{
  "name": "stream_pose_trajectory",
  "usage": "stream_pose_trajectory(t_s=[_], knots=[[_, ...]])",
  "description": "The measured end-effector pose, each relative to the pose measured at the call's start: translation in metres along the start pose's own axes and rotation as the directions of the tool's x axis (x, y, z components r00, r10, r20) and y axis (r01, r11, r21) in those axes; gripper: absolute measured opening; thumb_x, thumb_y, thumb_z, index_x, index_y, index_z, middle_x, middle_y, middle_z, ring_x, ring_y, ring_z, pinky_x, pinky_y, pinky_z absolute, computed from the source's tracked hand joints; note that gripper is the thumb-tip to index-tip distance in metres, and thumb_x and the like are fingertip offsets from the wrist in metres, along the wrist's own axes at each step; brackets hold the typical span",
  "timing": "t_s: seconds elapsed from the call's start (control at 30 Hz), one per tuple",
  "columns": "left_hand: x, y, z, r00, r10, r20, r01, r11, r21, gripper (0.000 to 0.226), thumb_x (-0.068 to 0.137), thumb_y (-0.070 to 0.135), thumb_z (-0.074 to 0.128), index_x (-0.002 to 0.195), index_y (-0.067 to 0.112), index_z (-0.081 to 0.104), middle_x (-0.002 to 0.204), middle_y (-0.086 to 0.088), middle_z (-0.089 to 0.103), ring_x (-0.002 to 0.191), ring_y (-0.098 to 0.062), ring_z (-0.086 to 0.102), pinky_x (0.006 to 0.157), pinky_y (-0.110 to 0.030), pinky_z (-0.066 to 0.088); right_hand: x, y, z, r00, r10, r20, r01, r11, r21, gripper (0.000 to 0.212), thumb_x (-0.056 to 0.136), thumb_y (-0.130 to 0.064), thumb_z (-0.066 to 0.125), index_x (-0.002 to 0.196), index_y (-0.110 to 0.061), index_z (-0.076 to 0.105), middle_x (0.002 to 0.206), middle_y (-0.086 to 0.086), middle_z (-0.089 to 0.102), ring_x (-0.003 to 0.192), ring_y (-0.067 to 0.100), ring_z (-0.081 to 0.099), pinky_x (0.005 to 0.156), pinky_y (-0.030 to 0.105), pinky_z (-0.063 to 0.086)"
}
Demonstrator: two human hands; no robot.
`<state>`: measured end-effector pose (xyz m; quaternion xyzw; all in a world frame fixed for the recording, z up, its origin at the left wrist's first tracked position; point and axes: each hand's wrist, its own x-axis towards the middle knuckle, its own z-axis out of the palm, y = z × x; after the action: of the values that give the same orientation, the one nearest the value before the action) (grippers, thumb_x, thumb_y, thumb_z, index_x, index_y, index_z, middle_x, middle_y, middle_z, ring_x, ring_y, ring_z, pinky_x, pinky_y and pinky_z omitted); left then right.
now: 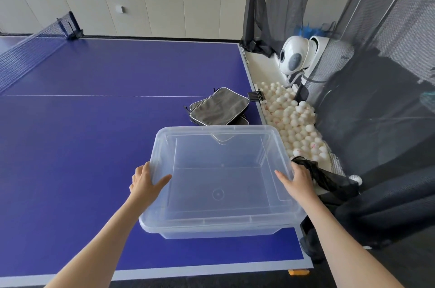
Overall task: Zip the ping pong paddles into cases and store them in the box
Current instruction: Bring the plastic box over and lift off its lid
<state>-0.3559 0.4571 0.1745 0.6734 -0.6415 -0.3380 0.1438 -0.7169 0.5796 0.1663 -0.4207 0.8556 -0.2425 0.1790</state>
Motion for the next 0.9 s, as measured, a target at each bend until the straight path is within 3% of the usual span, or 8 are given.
stream_pose_trajectory(t_s=[0.13,0.27,0.47,0.63,0.9], knots=[[0.001,0.013,-0.015,0.996,0.065,-0.064,-0.07,0.994,-0.084,0.06,0.087,0.041,0.065,0.133,0.013,0.039,0.125,-0.008,0.039,0.119,-0.035,0.042,0.102,-0.052,0.035,0.006,-0.017,-0.017,0.996,-0.05,-0.079,0.055,0.997,0.053,0.06,0.089,-0.035,0.064,0.131,0.004,0.047,0.125,0.02,0.052,0.121,0.034,0.045,0.102,0.04,0.038],[0.0,0.033,-0.034,0.983,0.121,-0.14,-0.148,0.968,-0.201,0.052,0.087,0.028,0.068,0.127,0.007,0.043,0.106,-0.007,0.052,0.097,-0.033,0.053,0.079,-0.037,0.04,0.016,-0.043,-0.033,0.992,-0.07,-0.109,0.08,0.993,0.09,0.06,0.09,-0.033,0.062,0.134,0.003,0.043,0.126,0.018,0.049,0.121,0.032,0.045,0.096,0.035,0.036],[-0.009,0.028,-0.061,0.973,0.052,-0.226,-0.115,0.956,-0.271,0.057,0.088,0.025,0.068,0.136,0.008,0.04,0.112,-0.008,0.056,0.088,-0.025,0.049,0.076,-0.033,0.036,0.029,-0.082,-0.034,0.984,-0.132,-0.118,0.15,0.977,0.155,0.061,0.088,-0.029,0.066,0.134,0.004,0.043,0.128,0.021,0.049,0.119,0.033,0.047,0.098,0.034,0.036],[-0.019,0.004,-0.09,0.952,-0.028,-0.304,-0.067,0.953,-0.296,0.065,0.088,0.029,0.068,0.141,0.01,0.035,0.109,-0.002,0.05,0.091,-0.022,0.047,0.077,-0.031,0.035,0.038,-0.124,-0.011,0.975,-0.215,-0.061,0.223,0.958,0.182,0.053,0.086,-0.028,0.069,0.124,0.004,0.05,0.115,0.02,0.054,0.11,0.034,0.051,0.081,0.028,0.034],[-0.018,-0.053,-0.15,0.917,-0.142,-0.373,0.014,0.946,-0.325,0.067,0.086,0.031,0.069,0.142,0.013,0.036,0.113,-0.006,0.054,0.092,-0.024,0.049,0.079,-0.032,0.038,0.031,-0.203,0.037,0.949,-0.314,0.014,0.303,0.925,0.232,0.054,0.086,-0.027,0.069,0.126,0.003,0.05,0.119,0.02,0.055,0.109,0.031,0.052,0.079,0.024,0.032]])
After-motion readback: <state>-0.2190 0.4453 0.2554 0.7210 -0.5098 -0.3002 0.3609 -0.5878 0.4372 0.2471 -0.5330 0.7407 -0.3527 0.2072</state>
